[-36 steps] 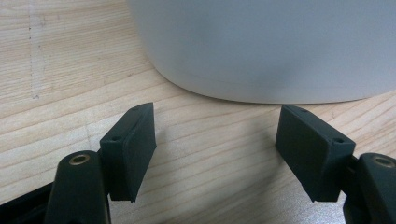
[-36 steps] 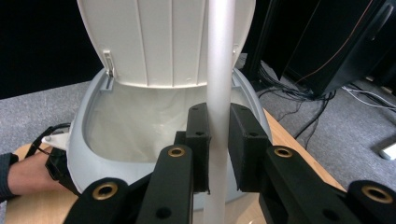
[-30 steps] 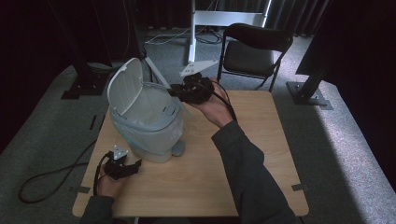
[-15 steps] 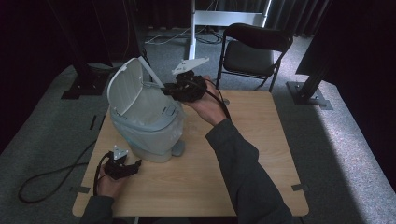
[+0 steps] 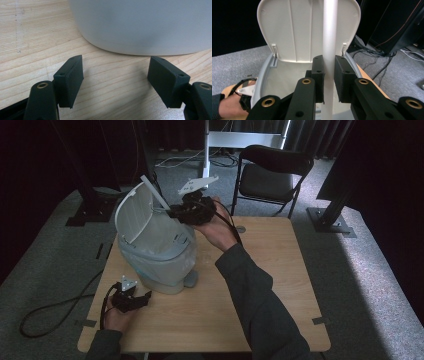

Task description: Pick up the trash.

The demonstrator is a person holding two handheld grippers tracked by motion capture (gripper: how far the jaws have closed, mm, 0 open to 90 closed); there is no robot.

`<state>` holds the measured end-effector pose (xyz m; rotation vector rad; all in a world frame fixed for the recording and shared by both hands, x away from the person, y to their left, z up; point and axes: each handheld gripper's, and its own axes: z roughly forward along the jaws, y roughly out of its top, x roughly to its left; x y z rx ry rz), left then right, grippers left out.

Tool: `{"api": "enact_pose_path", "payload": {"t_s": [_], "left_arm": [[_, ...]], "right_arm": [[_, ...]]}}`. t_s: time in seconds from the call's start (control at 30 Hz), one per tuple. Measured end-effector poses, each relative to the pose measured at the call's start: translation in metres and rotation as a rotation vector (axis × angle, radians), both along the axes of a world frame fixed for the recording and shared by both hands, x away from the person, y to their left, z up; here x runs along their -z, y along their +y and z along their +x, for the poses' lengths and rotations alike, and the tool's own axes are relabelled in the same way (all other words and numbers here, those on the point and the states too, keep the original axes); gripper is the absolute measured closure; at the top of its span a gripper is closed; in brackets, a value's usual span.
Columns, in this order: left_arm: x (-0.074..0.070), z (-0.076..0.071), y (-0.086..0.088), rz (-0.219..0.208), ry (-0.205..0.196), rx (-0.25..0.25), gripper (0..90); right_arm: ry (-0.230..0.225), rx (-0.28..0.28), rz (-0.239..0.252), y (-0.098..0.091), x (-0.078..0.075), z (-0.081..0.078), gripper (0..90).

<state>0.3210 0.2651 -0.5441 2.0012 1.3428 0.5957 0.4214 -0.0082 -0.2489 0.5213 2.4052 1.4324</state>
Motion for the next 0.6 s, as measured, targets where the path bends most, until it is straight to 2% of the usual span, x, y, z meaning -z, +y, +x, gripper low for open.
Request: {"api": "enact_pose_path", "payload": {"t_s": [0.23, 0.6], "left_arm": [[0.0, 0.0, 0.0, 0.002, -0.001, 0.0, 28.9], [0.0, 0.0, 0.0, 0.0, -0.002, -0.001, 28.9]], "right_arm": [[0.007, -0.001, 0.0, 0.008, 0.001, 0.002, 78.9], [0.012, -0.01, 0.024, 0.019, -0.008, 0.0, 78.9]]}}
